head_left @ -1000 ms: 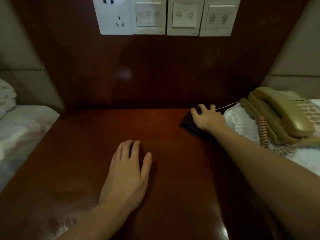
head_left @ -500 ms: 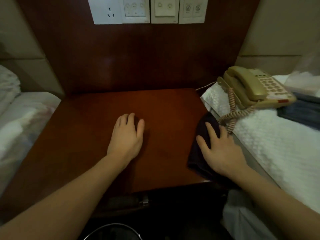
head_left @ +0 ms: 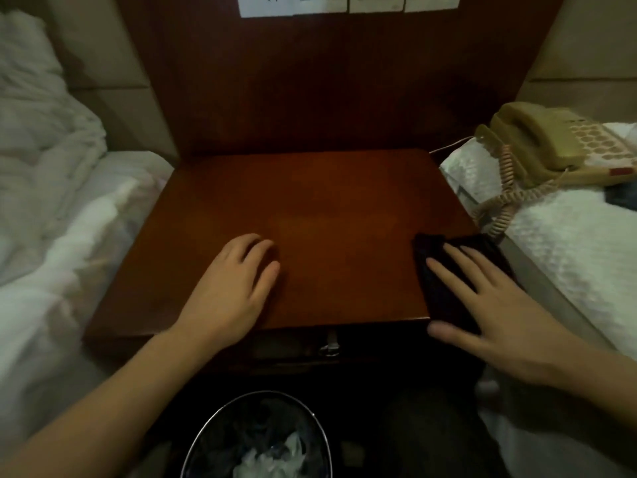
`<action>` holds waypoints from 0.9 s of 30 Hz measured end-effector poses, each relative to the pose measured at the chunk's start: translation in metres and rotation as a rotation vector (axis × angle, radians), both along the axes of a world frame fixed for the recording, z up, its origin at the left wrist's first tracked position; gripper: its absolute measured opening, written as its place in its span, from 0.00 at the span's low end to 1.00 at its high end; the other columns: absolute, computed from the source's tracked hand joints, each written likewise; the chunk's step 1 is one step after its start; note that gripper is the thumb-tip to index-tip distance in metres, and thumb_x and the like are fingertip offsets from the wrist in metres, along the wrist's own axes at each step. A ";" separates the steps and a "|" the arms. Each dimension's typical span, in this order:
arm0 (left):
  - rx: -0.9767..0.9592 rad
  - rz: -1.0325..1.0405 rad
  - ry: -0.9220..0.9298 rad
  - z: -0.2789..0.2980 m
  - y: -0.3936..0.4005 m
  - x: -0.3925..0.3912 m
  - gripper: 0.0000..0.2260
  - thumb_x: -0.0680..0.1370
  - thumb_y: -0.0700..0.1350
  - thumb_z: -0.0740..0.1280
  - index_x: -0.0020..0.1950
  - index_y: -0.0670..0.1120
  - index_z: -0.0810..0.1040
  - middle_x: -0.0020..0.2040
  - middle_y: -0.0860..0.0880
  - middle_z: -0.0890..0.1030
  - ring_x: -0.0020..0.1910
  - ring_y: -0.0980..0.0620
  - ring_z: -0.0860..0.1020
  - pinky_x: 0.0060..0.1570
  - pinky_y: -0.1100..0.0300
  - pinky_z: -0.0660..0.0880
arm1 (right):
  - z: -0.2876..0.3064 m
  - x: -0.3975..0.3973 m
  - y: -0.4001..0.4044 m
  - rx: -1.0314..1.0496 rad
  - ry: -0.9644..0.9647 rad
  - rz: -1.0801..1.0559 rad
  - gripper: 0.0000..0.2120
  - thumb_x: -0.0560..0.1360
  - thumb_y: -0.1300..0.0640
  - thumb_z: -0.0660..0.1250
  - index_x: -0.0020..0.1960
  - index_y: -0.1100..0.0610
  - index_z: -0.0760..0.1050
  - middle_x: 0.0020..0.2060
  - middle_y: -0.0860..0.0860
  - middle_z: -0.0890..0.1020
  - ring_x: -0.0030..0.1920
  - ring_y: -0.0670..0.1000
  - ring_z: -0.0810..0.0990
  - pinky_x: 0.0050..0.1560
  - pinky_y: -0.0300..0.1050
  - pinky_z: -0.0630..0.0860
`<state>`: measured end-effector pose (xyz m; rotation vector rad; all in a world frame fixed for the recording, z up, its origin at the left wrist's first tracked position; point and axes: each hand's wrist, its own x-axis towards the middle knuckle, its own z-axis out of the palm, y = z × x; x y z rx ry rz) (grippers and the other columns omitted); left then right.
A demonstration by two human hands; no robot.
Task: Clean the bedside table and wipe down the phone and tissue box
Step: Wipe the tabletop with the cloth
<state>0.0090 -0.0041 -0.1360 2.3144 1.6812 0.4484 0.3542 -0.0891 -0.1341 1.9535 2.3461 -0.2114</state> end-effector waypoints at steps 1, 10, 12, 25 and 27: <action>-0.001 0.039 -0.064 -0.002 -0.001 -0.006 0.24 0.85 0.57 0.52 0.78 0.49 0.65 0.77 0.50 0.65 0.77 0.52 0.61 0.75 0.55 0.60 | 0.001 -0.007 0.001 -0.046 -0.038 0.071 0.45 0.65 0.17 0.35 0.73 0.36 0.22 0.73 0.40 0.24 0.73 0.44 0.23 0.72 0.43 0.32; 0.106 0.186 -0.483 -0.006 0.005 -0.016 0.16 0.87 0.48 0.55 0.72 0.51 0.74 0.66 0.56 0.74 0.63 0.65 0.69 0.59 0.75 0.62 | -0.004 -0.152 0.050 0.012 -0.029 0.367 0.47 0.74 0.26 0.49 0.79 0.48 0.31 0.78 0.50 0.32 0.78 0.55 0.31 0.75 0.51 0.35; 0.080 0.256 -0.546 -0.003 0.002 -0.027 0.15 0.87 0.48 0.55 0.70 0.51 0.75 0.64 0.56 0.74 0.62 0.65 0.69 0.56 0.74 0.63 | -0.006 -0.184 0.058 0.025 -0.016 0.383 0.47 0.75 0.26 0.52 0.80 0.49 0.32 0.79 0.52 0.34 0.78 0.56 0.33 0.75 0.52 0.35; 0.235 0.579 -0.619 -0.019 -0.044 -0.101 0.14 0.86 0.45 0.56 0.69 0.48 0.75 0.64 0.52 0.74 0.64 0.59 0.70 0.62 0.70 0.60 | -0.003 -0.166 0.044 0.074 -0.059 0.347 0.45 0.65 0.20 0.34 0.74 0.41 0.24 0.77 0.45 0.31 0.77 0.49 0.30 0.72 0.45 0.31; 0.239 0.608 -0.685 -0.018 -0.045 -0.101 0.14 0.86 0.45 0.55 0.68 0.49 0.76 0.63 0.53 0.74 0.59 0.64 0.68 0.58 0.75 0.58 | -0.004 -0.193 0.045 0.099 -0.029 0.338 0.45 0.69 0.21 0.37 0.76 0.44 0.26 0.78 0.47 0.33 0.78 0.52 0.32 0.72 0.45 0.31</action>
